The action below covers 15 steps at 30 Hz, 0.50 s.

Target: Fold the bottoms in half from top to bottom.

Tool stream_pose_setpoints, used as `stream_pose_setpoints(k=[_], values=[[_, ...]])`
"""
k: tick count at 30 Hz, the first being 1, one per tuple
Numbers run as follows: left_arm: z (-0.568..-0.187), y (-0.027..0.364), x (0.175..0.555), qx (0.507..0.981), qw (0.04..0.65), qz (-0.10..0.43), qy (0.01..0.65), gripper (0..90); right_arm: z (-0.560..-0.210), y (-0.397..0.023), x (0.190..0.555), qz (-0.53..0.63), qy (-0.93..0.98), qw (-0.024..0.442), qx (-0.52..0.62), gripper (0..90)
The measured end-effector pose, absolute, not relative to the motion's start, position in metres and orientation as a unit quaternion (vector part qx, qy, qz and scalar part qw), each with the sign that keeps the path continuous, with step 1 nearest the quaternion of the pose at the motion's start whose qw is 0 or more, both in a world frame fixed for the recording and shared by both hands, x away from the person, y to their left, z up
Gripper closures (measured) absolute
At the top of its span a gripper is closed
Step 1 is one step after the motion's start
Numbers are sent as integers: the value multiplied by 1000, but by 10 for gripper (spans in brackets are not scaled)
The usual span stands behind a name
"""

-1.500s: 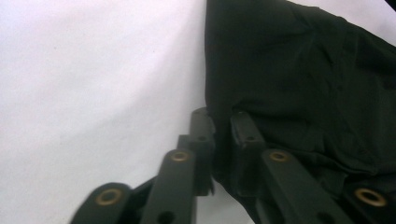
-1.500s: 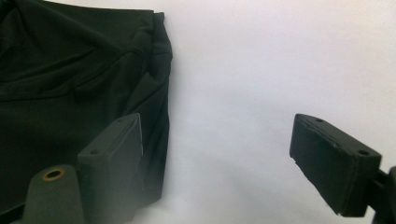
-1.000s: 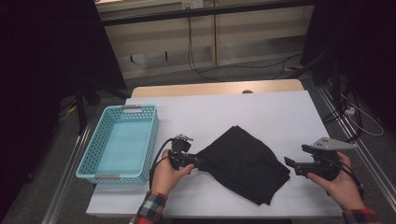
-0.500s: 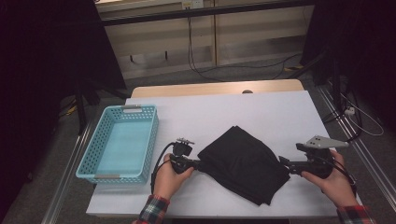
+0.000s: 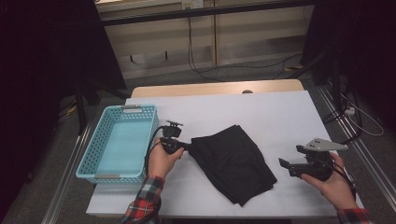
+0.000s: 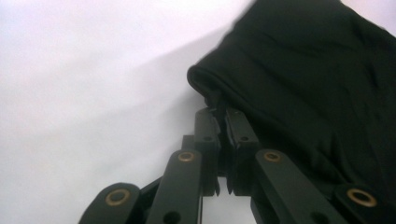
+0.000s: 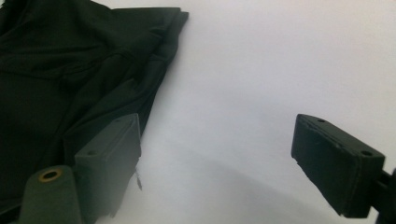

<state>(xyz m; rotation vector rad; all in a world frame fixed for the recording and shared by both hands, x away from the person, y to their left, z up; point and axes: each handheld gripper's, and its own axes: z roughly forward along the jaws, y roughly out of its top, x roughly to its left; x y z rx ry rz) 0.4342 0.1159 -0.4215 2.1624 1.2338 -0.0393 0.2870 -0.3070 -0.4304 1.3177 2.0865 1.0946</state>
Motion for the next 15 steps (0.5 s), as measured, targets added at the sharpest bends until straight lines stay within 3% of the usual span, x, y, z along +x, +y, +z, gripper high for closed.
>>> stream_pose_setpoints(k=[10, 15], values=[[-419, 107, 469, 804, 318, 24, 502, 870, -433, -289, 289, 401, 766, 211, 456, 144], [-424, 106, 474, 799, 313, 14, 514, 838, -434, -289, 289, 403, 764, 210, 458, 145]])
